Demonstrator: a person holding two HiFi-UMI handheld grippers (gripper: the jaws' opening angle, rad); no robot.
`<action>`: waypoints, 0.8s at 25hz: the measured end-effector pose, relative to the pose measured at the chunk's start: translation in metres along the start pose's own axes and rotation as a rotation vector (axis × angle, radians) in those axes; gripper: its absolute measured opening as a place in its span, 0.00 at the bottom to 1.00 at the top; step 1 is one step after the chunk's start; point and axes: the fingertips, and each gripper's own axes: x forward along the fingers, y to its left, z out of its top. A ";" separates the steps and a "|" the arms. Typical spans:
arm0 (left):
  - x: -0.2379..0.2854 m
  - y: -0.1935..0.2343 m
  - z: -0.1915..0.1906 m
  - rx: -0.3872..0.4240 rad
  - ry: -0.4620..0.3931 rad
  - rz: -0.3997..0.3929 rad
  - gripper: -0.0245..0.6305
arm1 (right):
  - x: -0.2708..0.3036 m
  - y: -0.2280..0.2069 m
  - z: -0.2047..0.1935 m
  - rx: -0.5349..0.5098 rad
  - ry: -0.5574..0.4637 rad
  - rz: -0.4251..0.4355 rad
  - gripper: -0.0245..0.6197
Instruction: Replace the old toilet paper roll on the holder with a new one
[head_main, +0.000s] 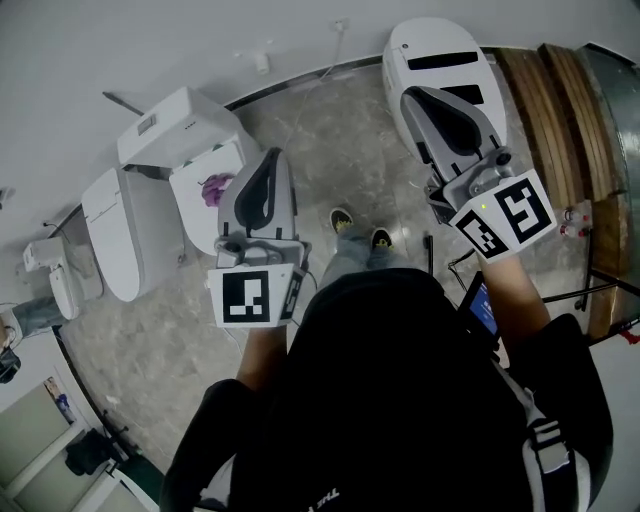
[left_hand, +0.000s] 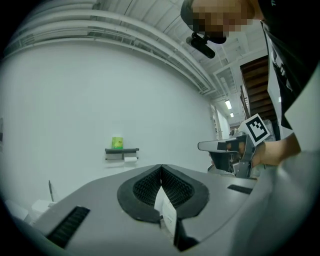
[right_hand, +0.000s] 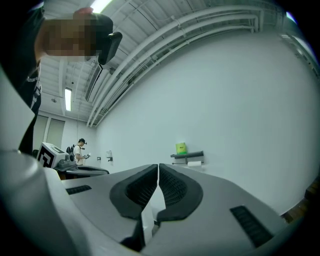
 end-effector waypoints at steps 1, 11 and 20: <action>0.004 0.005 0.001 0.002 -0.005 -0.003 0.07 | 0.006 -0.002 0.003 -0.011 0.004 0.001 0.07; 0.024 0.063 0.006 0.000 -0.053 -0.007 0.07 | 0.067 0.004 0.004 -0.075 0.049 0.006 0.07; 0.040 0.099 0.003 -0.018 -0.066 -0.016 0.07 | 0.102 0.006 -0.004 -0.077 0.053 -0.006 0.07</action>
